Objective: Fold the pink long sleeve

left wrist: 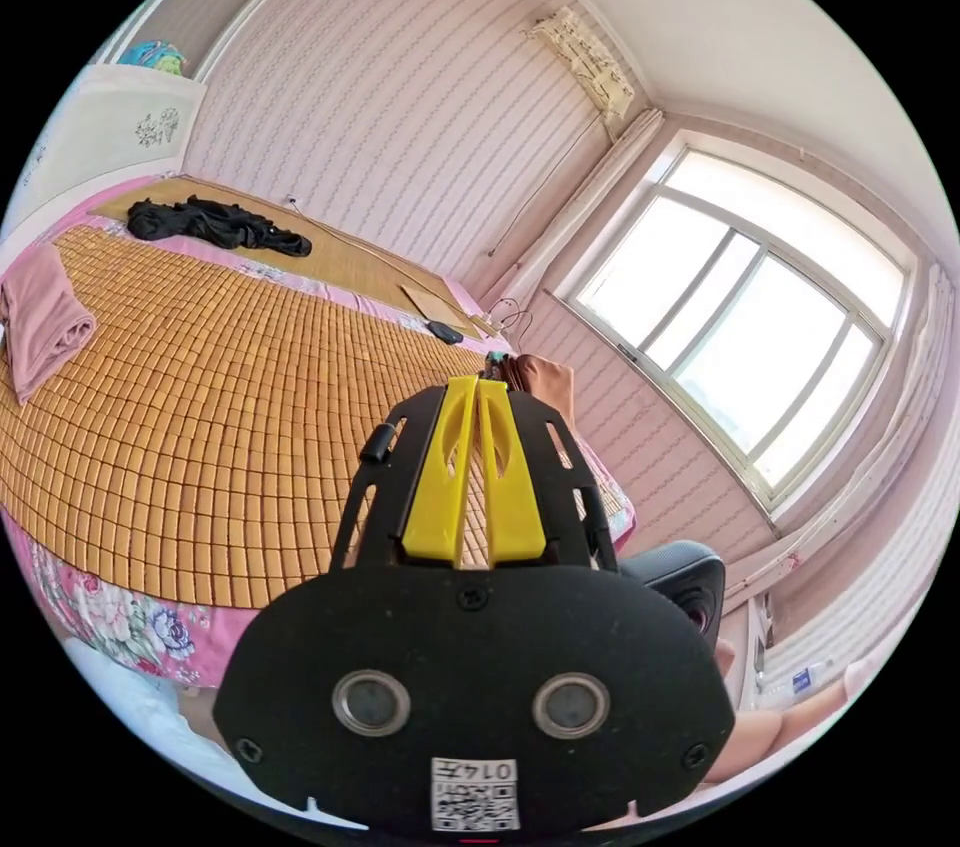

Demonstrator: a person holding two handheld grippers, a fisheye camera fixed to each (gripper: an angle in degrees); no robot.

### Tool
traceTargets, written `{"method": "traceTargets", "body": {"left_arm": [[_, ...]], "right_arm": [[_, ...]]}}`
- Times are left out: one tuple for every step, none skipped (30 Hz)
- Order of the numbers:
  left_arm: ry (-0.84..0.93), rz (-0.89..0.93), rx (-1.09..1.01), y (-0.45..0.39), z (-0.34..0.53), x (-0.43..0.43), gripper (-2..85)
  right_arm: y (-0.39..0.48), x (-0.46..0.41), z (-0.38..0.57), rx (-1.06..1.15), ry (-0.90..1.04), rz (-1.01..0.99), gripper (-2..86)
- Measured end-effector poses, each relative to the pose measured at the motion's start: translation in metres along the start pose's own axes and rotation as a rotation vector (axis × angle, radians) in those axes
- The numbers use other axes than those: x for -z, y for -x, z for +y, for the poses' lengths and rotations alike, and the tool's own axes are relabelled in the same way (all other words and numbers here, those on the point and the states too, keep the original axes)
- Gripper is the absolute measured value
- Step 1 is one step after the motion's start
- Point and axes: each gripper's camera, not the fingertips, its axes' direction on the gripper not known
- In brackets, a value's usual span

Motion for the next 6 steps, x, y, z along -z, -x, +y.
{"method": "traceTargets", "body": {"left_arm": [[0.011, 0.022, -0.032, -0.016, 0.003, -0.011, -1.0], [0.017, 0.034, -0.064, -0.033, 0.007, -0.021, -1.0], [0.012, 0.042, -0.083, -0.041, 0.009, -0.026, -1.0], [0.001, 0.056, -0.119, -0.058, 0.013, -0.035, -1.0], [-0.005, 0.025, -0.131, -0.072, 0.015, -0.045, -1.0], [-0.008, 0.012, -0.138, -0.078, 0.016, -0.050, -1.0]], "right_arm": [[-0.005, -0.005, 0.004, -0.019, -0.010, 0.003, -1.0], [-0.016, -0.014, 0.012, -0.059, -0.028, -0.011, -1.0], [-0.027, -0.024, 0.019, -0.095, -0.031, -0.060, -1.0], [-0.032, -0.029, 0.022, -0.105, -0.037, -0.094, -1.0], [-0.040, -0.040, 0.027, -0.132, -0.021, -0.133, -1.0], [-0.047, -0.050, 0.032, -0.149, -0.007, -0.151, -0.9]]}}
